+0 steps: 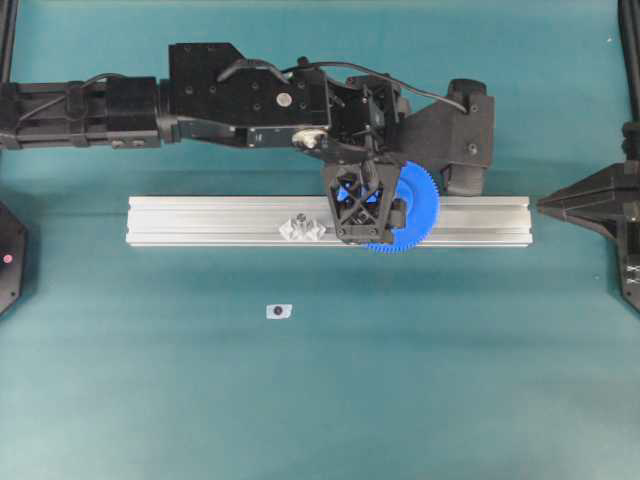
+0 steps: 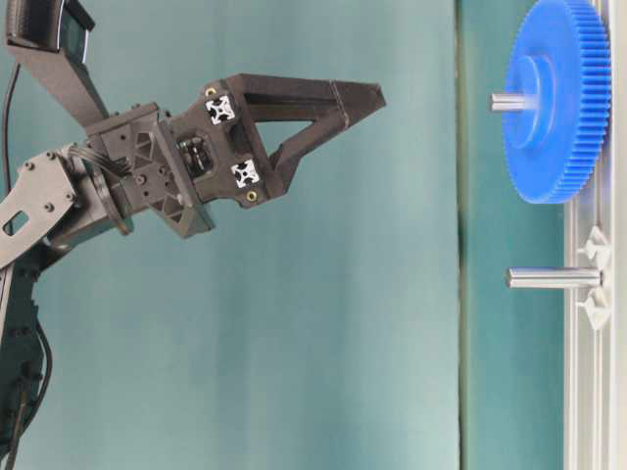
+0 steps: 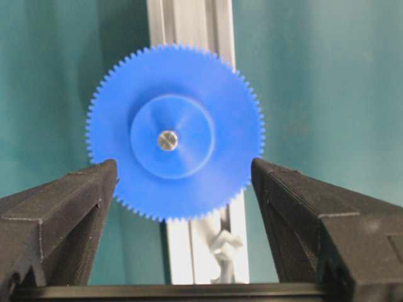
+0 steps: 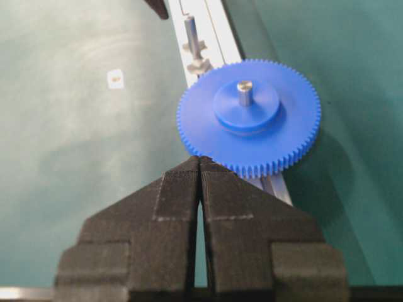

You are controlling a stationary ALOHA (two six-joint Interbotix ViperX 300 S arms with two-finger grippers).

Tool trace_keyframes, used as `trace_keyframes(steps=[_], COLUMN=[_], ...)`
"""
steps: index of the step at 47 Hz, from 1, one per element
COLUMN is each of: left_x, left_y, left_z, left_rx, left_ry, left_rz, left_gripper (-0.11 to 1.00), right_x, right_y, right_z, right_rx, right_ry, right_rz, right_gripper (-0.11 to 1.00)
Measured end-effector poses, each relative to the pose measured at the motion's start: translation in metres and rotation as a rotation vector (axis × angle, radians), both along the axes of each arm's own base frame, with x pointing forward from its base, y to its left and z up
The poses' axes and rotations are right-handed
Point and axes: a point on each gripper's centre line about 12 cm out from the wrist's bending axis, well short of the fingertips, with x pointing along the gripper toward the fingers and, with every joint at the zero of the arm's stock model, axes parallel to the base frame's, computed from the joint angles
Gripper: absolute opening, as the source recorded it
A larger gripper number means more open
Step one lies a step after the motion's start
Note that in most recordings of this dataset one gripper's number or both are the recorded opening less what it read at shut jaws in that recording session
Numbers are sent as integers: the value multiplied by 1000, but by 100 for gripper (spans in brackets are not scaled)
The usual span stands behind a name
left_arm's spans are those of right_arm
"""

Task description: Find the location of the shaft and insert the large gear.

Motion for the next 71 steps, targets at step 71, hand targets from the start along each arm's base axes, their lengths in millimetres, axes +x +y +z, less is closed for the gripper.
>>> trace_keyframes(steps=[71], left_x=[0], left_y=[-1], left_z=[-5], left_rx=[-2], left_ry=[26], left_rz=[-1], left_gripper=[83], right_x=[0], right_y=[0], right_z=[1], right_rx=[0], right_ry=[-3], right_rz=[0], right_gripper=[0])
